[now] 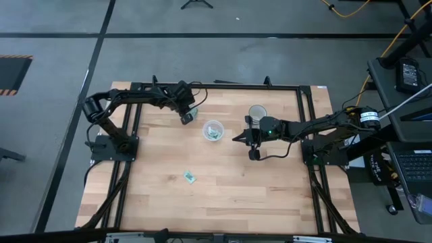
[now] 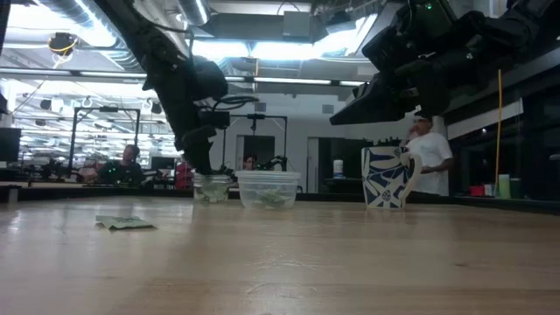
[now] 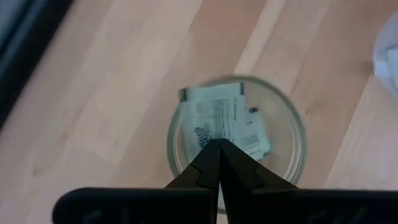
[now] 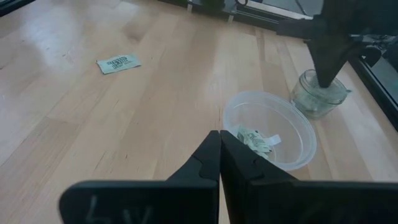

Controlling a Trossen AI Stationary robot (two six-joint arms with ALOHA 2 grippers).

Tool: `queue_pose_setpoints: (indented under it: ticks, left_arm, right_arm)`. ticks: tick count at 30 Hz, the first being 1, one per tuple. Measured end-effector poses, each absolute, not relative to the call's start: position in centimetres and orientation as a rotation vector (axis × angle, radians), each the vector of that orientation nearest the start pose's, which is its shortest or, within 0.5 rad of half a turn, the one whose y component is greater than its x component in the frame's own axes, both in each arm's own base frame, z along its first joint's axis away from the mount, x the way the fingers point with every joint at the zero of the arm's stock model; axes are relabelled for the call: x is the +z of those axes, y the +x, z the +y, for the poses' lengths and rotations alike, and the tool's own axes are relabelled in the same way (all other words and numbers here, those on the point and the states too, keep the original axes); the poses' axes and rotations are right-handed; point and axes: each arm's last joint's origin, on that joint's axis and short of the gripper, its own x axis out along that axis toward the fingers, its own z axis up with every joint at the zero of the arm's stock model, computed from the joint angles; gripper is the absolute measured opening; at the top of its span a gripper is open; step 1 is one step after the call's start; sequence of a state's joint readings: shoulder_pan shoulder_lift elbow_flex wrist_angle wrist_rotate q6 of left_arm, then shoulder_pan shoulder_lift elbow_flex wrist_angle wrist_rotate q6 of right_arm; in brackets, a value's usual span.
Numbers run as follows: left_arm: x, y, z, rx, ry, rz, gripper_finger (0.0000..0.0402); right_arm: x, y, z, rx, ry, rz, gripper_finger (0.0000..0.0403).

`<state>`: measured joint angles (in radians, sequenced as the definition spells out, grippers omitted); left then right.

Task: Pick and place Stevia / Truvia into bins
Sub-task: Put the stevia packet into the glass container, then put the stevia packet into the transparent container

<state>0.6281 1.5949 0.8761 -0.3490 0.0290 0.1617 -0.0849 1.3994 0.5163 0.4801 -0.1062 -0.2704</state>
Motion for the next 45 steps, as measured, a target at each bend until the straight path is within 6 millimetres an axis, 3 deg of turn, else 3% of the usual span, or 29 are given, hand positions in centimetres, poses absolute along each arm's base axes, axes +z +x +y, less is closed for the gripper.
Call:
queue_pose_setpoints:
  ticks: [7,23,35,45]
  left_arm:
    - [15.7,24.0,17.3,0.435,-0.231,1.115,0.0002]
    - [16.0,24.4,16.7,0.387,-0.191,1.107,0.0002]
    - [20.0,24.3,16.2,0.395,-0.154,1.03,0.0001]
    - [23.9,24.0,12.6,0.337,-0.074,0.918,0.0002]
  right_arm:
    - [17.5,26.5,-1.9,0.075,-0.228,0.396,0.0006]
    - [17.4,26.5,-1.9,0.075,-0.228,0.396,0.0006]
    - [17.4,26.5,-1.9,0.075,-0.228,0.398,0.0006]
    - [17.4,26.5,-1.9,0.076,-0.228,0.4,0.0006]
